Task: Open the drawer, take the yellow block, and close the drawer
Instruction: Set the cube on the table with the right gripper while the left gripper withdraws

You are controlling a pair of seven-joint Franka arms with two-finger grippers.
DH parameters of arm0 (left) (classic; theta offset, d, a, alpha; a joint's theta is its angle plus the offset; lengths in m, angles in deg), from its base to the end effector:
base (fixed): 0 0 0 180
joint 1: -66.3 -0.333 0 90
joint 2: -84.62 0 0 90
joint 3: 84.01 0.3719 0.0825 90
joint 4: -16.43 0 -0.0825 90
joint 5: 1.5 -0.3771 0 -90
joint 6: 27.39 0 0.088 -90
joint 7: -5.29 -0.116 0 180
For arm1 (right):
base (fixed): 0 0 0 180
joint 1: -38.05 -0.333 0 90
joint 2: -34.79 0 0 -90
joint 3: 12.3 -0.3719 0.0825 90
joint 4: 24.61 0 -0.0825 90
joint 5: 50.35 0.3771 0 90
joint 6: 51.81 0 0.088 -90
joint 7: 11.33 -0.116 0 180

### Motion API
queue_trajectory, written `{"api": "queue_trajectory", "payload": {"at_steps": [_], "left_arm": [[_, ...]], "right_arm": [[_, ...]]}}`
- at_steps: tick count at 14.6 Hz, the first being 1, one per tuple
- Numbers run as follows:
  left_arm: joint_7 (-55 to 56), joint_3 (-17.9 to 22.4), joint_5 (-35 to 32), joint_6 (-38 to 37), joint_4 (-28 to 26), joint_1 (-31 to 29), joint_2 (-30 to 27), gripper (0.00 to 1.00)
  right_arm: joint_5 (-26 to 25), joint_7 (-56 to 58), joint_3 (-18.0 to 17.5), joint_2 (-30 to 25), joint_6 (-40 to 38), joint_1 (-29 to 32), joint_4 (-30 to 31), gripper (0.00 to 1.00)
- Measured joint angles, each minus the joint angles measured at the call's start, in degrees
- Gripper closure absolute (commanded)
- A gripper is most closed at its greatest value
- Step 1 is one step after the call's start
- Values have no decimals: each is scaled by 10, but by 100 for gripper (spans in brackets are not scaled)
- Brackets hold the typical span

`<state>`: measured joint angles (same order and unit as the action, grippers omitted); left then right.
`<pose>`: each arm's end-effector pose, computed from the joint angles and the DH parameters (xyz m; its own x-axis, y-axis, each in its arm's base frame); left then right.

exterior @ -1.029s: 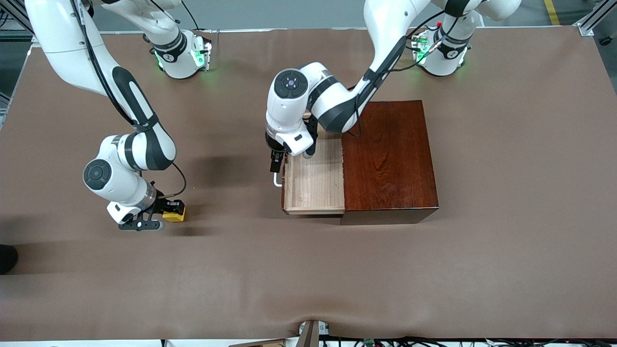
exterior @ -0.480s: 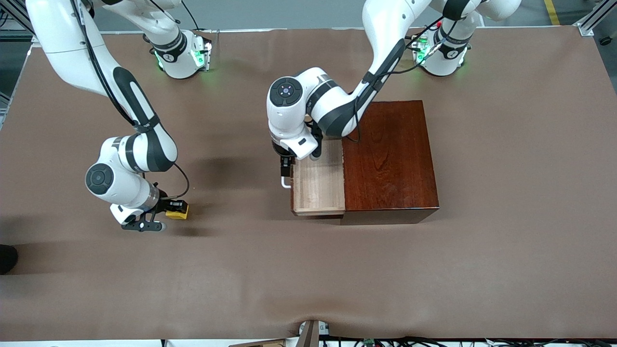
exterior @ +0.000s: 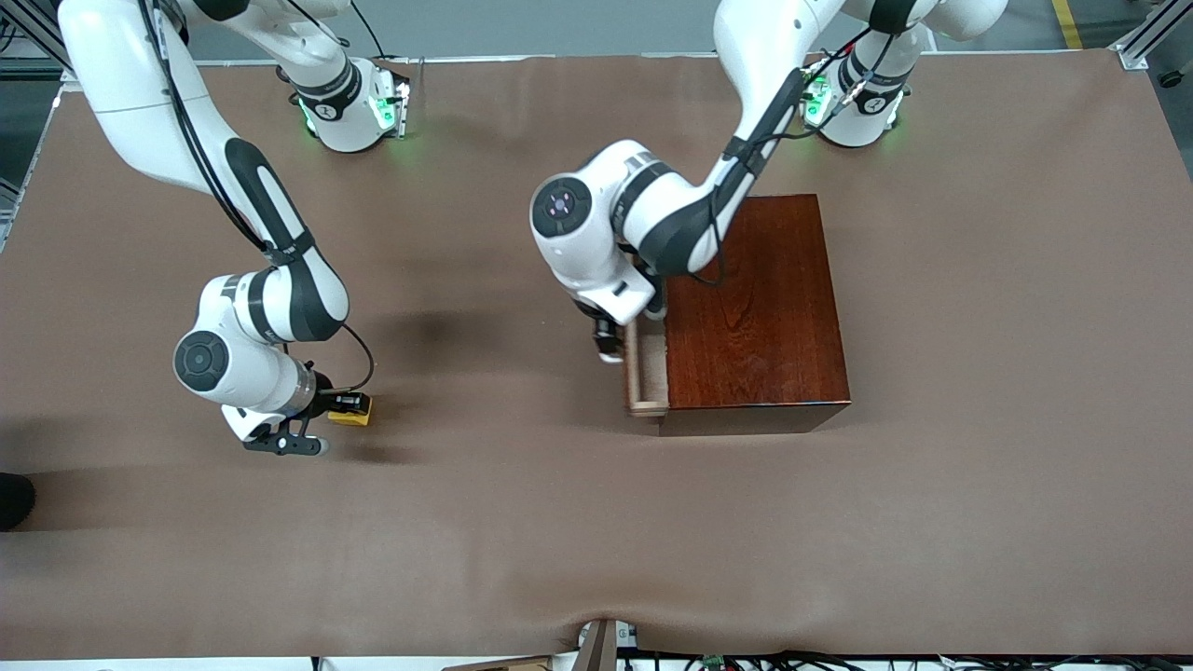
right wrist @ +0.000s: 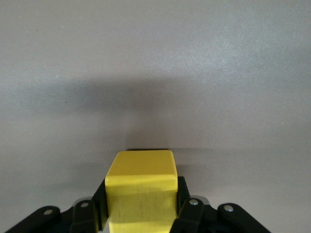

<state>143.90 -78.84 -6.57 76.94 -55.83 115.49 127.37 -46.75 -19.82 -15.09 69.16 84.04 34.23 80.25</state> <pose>0.5356 -0.5319 0.3375 -0.0292 0.9722 0.2321 0.9993 0.0340 -0.0167 0.6637 0.0749 0.2411 0.9940 -0.0845 -0.0700 -0.0887 -0.9943 -0.0588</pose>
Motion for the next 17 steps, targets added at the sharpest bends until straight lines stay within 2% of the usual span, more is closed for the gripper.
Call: {"api": "queue_trajectory", "payload": {"at_steps": [2,4,9,11,14,17], "left_arm": [[-8,5,-4,-25,-1,-4,0,0],[-8,7,-9,-31,-1,-2,0,0],[-8,11,-26,-30,7,29,-12,0],[-8,16,-29,-30,21,53,-41,0],[-26,34,-38,-43,24,56,-107,0],[-139,61,-40,-71,21,8,-144,0]], "right_arm": [[-5,0,1,3,2,1,-3,80],[-8,0,3,4,4,1,-5,0],[-13,-1,4,8,4,3,-19,0],[-14,0,5,0,-7,11,-34,0],[-16,19,7,-54,-77,31,-54,0],[-16,93,9,-131,-138,77,-55,0]]}}
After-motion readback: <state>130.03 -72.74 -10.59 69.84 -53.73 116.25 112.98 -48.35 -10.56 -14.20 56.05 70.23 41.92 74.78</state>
